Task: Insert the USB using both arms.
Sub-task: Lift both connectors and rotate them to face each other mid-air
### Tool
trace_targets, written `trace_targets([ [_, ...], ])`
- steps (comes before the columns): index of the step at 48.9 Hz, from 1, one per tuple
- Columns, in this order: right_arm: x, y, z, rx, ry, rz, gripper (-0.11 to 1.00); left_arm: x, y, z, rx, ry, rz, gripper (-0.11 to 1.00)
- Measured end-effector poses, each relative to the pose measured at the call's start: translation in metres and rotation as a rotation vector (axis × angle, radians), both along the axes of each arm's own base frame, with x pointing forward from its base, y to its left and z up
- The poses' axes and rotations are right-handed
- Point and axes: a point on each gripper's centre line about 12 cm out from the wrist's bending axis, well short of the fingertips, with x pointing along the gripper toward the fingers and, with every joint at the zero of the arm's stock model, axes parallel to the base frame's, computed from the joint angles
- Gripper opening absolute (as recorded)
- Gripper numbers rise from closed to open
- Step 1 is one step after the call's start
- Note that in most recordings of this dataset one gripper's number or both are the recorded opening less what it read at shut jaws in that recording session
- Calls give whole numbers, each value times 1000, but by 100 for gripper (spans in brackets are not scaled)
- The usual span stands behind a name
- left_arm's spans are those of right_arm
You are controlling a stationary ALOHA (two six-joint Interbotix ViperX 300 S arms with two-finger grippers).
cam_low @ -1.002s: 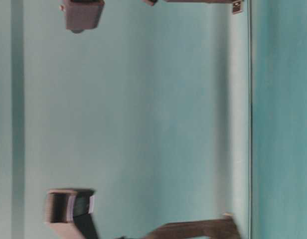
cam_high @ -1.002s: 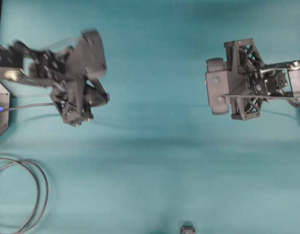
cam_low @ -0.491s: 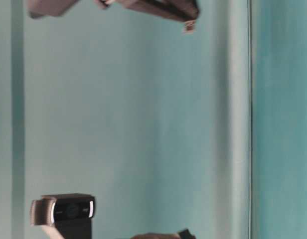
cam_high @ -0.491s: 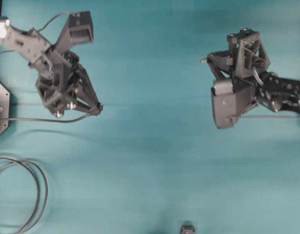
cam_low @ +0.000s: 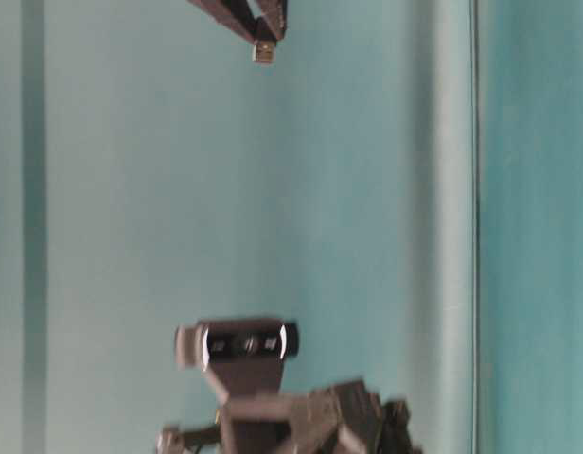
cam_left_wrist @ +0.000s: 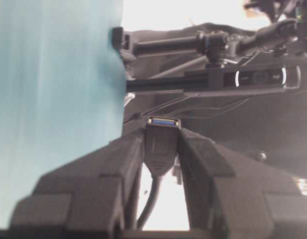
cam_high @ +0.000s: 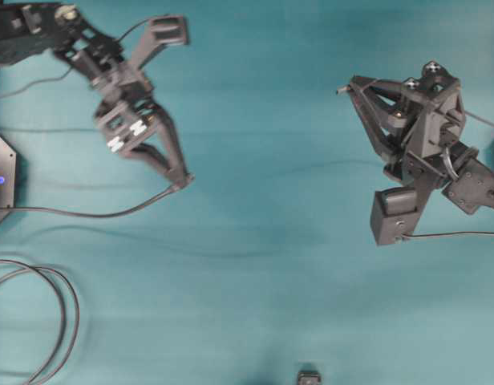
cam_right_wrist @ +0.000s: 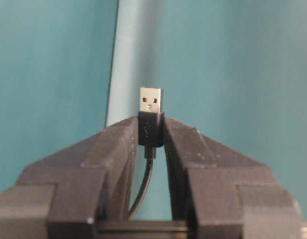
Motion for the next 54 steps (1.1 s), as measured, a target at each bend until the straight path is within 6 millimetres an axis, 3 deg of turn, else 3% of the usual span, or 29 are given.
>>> trace_targets([
  [16,13,5,-25,-83,95,10,21,39,21,-3,-90,-40,-38,24],
  [54,49,21,-30,-164,131,68,21,66,39,-7,-119,-49,-32,24],
])
